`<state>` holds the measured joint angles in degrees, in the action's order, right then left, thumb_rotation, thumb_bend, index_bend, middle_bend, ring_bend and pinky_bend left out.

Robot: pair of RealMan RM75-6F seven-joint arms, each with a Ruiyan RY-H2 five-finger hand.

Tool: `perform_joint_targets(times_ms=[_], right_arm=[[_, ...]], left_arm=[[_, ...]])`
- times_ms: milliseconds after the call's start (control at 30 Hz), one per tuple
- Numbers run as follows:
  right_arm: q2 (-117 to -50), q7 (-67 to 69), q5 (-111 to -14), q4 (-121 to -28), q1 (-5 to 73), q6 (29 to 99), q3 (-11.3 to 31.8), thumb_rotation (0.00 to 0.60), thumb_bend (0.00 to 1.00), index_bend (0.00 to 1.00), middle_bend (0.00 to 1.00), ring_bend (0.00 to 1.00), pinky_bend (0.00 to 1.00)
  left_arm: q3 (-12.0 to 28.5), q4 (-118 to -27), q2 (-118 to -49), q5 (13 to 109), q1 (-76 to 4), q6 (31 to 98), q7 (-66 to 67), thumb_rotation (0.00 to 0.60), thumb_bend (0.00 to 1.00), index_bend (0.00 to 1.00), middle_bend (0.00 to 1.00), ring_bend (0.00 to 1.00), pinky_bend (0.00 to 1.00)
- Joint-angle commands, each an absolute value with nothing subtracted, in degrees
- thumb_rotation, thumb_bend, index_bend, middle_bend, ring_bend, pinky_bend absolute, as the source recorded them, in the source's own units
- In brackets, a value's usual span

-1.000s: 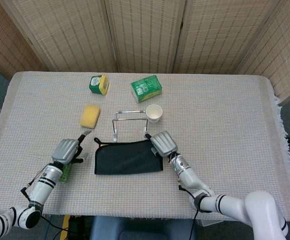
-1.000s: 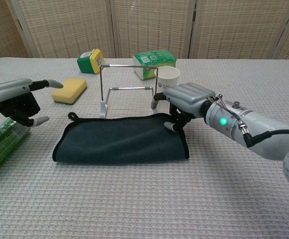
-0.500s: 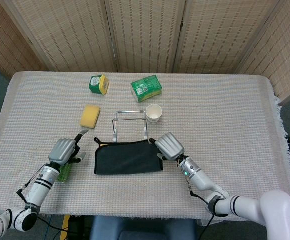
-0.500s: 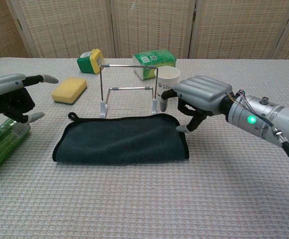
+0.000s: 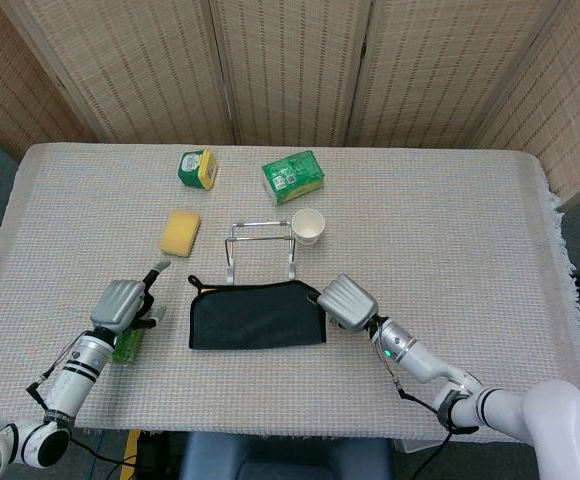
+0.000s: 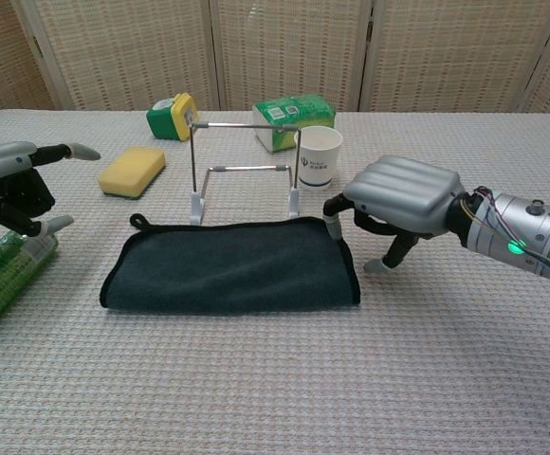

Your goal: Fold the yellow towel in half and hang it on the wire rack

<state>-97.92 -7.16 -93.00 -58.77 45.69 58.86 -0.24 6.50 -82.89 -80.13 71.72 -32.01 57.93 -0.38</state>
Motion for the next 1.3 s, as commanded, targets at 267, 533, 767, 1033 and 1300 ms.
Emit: perform_joint_targets(times_ms=[267,533,767,1033,1300], right_arm=[[-100.2,-6.8,-93.9,-55.5,46.3,57.9,-0.7,0.6,0.17,0.44,0.91,1.0,1.0],[-101.8,-6.3,-94.3,-53.4,46.5,58.1,-0.6,0.6,0.2,0.44,0.91,1.0,1.0],[-103.0,-5.9,-95.2,-51.7,46.6,59.0,-1.0,0.6,0.26,0.44,0.91,1.0,1.0],[-103.7,-4.8,-96.4,-49.8,46.1,61.2,-1.6,0.6,0.3,0.44,0.91,1.0,1.0],[-104.6,-3.1,-97.4,-48.0,46.2,63.3,-1.5,0.6,0.4,0.46,0.91,1.0,1.0]], left_arm=[[6.6,-82.6,-80.2,71.6,-31.8,57.5,-1.0,0.6,0.44,0.08,0.94,0.91,0.94],[6.5,-82.2,-80.4,71.7,-31.6,57.4,-1.3,0.6,0.44,0.08,0.94,0.91,0.94],[6.5,-82.0,-80.5,72.0,-31.5,57.4,-1.5,0.6,0.44,0.08,0.94,0.91,0.94],[6.7,-82.2,-80.3,72.0,-31.4,57.3,-1.4,0.6,0.44,0.08,0.94,0.91,0.94],[6.8,-82.5,-80.2,71.9,-31.6,57.1,-0.9,0.6,0.44,0.08,0.94,0.91,0.94]])
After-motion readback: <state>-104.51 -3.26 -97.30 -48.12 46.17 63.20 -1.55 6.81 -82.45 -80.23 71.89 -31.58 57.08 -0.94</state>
